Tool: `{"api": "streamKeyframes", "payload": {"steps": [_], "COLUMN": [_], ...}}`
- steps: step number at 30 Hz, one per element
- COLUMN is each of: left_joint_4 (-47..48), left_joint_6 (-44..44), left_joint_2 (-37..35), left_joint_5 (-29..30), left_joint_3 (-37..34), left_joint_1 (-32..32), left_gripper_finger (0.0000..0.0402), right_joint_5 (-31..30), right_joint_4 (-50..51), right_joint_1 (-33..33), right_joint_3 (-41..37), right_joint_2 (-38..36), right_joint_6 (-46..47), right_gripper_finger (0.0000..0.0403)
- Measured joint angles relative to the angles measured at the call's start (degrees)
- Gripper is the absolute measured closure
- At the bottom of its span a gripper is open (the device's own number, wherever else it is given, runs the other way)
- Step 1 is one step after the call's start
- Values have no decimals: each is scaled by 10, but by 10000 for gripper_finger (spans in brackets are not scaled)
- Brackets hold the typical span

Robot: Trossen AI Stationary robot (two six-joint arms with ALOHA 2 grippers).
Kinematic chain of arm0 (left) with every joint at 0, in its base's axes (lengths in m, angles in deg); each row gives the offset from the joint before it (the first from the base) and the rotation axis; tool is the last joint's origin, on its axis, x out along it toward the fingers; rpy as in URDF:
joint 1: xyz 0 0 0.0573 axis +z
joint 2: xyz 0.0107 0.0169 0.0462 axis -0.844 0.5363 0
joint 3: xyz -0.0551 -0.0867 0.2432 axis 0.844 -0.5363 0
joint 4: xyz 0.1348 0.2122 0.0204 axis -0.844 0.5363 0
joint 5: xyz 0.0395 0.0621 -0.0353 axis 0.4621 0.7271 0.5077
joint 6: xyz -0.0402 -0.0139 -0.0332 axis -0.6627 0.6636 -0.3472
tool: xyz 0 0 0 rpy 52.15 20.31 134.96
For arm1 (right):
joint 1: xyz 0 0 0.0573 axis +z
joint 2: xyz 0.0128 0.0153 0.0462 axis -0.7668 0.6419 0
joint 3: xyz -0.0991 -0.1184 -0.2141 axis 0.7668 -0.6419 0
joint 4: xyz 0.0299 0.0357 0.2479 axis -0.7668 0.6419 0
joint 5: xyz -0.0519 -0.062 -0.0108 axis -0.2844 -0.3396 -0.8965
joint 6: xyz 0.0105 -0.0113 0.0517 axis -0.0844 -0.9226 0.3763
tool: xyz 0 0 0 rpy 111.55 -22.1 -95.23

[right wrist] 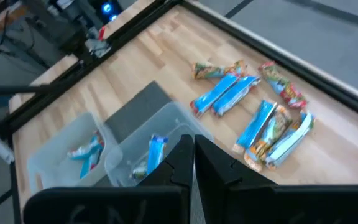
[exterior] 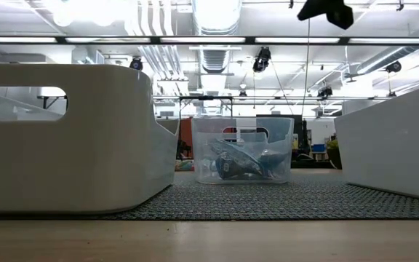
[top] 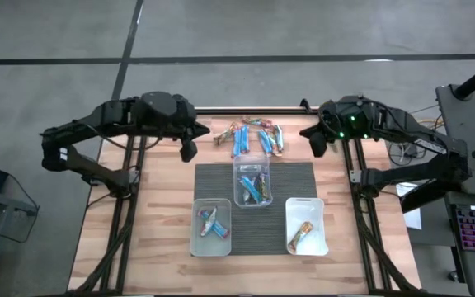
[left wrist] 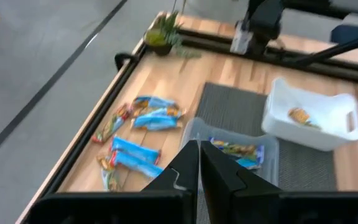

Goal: Pick and place Granola Bars by type
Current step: Put the orange granola bar into the white bin

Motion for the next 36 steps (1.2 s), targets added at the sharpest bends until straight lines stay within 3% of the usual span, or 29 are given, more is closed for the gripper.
{"api": "streamKeyframes", "payload": {"steps": [10, 14, 26, 36], "left_joint_4": [-122, -124, -120, -116], "left_joint_6": [-3, -12, -12, -14], "left_joint_2": [-44, -58, -100, -107], "left_joint_5": [-46, -47, -46, -44], "left_joint_3": [-129, -140, -140, -140], "left_joint_1": [39, 43, 43, 43], "left_gripper_finger": [401, 401, 401, 401], "right_joint_5": [4, 4, 3, 4], "right_joint_4": [31, 49, 78, 78], "right_joint_1": [-111, -145, -205, -229], "right_joint_3": [87, 110, 152, 175], "right_joint_2": [86, 125, 232, 284], "right_joint_6": [15, 13, 12, 23], "right_gripper_finger": [383, 341, 168, 124]}}
